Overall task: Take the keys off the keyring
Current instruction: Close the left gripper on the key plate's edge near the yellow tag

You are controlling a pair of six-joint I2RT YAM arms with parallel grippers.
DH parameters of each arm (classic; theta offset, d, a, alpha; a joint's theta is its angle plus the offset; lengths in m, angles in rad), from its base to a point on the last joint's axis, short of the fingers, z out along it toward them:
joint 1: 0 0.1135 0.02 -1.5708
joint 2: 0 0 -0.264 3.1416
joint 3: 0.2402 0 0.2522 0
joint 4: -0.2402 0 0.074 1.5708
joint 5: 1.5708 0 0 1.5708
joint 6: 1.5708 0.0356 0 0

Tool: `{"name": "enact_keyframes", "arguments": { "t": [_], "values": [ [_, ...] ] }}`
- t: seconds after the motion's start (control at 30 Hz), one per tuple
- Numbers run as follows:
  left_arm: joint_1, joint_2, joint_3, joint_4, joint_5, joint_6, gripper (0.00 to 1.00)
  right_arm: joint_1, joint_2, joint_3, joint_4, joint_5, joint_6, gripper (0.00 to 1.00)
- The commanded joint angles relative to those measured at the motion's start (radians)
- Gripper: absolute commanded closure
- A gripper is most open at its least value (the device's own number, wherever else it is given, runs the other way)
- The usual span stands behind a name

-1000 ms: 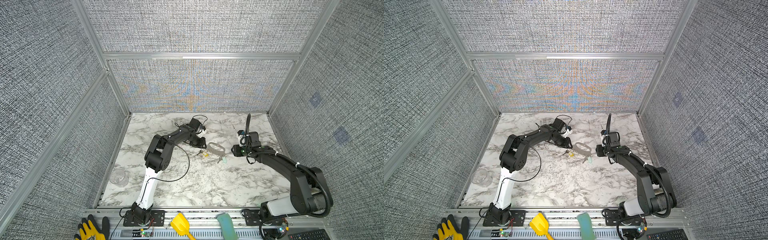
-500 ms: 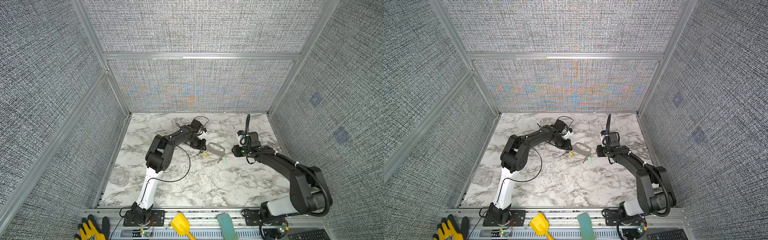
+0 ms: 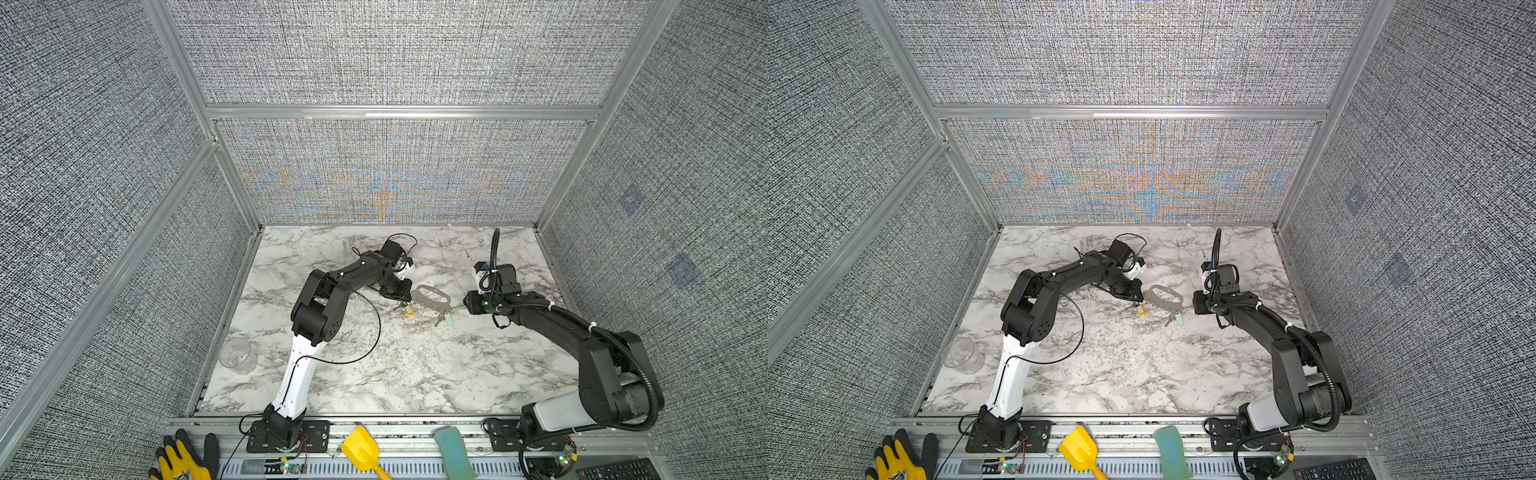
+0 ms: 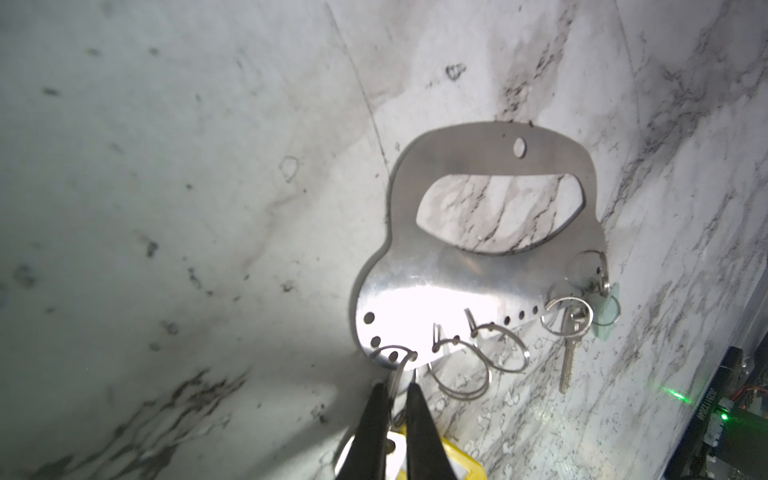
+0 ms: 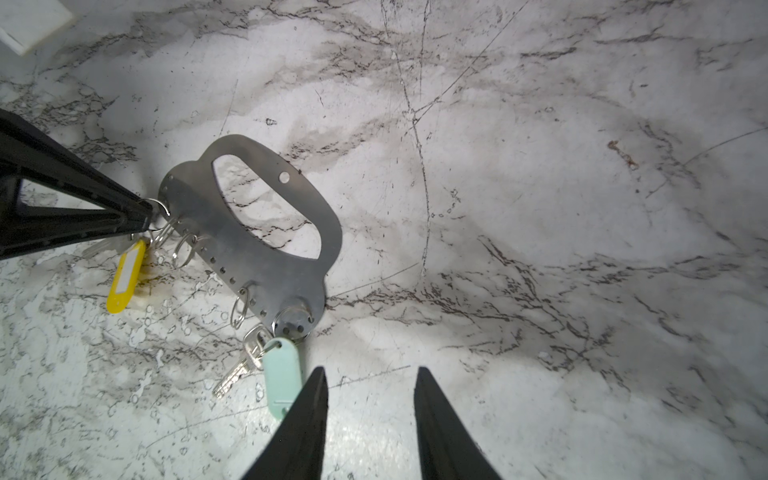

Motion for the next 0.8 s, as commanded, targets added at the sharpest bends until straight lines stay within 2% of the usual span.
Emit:
{"name": "enact_keyframes", "arguments": {
  "t": [0.0, 0.47, 0.57, 0.77],
  "values": [
    [0.000, -0.011, 0.000, -0.001, 0.007, 0.006, 0.87, 0.001, 0.003, -0.003, -0.010, -0.014, -0.003, 0.63],
    [0.001, -0.027, -0.012, 0.021, 0.025, 0.008, 0.91, 0.002, 0.007, -0.003, -0.005, -0.030, -0.006, 0.67],
    [0.000, -0.028, -0.015, 0.023, 0.027, 0.008, 0.86, 0.001, 0.008, -0.003, -0.003, -0.032, -0.006, 0.67],
    [0.000, -0.022, -0.010, 0.016, 0.018, 0.005, 0.83, 0.001, 0.010, -0.003, -0.003, -0.038, -0.007, 0.67]
  ]
}}
